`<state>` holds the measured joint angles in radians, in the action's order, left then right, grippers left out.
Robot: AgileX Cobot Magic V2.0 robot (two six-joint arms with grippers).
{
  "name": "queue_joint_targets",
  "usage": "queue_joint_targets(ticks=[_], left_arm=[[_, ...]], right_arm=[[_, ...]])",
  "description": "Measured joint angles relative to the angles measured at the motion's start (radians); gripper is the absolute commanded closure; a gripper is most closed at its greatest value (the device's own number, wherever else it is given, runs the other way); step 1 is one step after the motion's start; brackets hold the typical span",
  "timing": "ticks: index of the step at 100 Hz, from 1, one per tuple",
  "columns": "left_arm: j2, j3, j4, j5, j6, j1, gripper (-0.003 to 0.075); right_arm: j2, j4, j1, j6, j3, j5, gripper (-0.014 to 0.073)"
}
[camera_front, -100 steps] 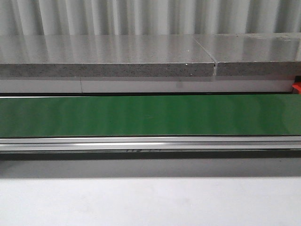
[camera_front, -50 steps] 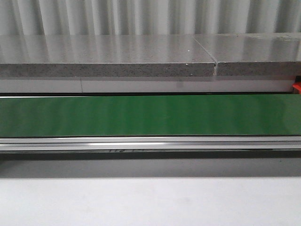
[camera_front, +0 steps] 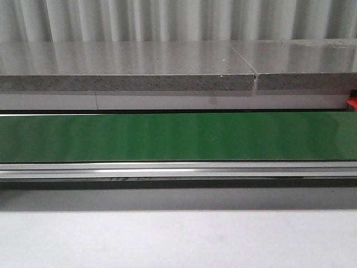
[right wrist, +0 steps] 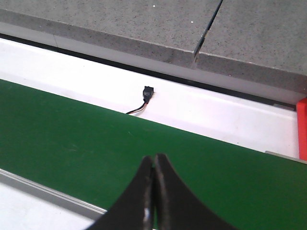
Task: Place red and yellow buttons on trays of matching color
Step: 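Move the left gripper down to a red push button and grasp it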
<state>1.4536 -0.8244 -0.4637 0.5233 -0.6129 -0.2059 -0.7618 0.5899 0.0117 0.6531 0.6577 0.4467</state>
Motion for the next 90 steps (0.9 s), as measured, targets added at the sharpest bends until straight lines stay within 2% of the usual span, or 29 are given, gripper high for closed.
queue_joint_targets(ticks=[15,46,82,90], left_arm=[[0.057,0.0,0.0,-0.043,0.003,-0.004,0.0122],[0.112,-0.002,0.022,-0.108,0.003,-0.078,0.0122],[0.164,-0.002,0.035,-0.16,0.005,-0.081,0.0122],[0.181,-0.002,0.036,-0.165,0.005,-0.081,0.0152]], right_arm=[[0.0,0.0,0.0,0.0,0.0,0.0,0.0662],[0.0,0.0,0.0,0.0,0.0,0.0,0.0662],[0.0,0.0,0.0,0.0,0.0,0.0,0.0662],[0.0,0.0,0.0,0.0,0.0,0.0,0.0662]])
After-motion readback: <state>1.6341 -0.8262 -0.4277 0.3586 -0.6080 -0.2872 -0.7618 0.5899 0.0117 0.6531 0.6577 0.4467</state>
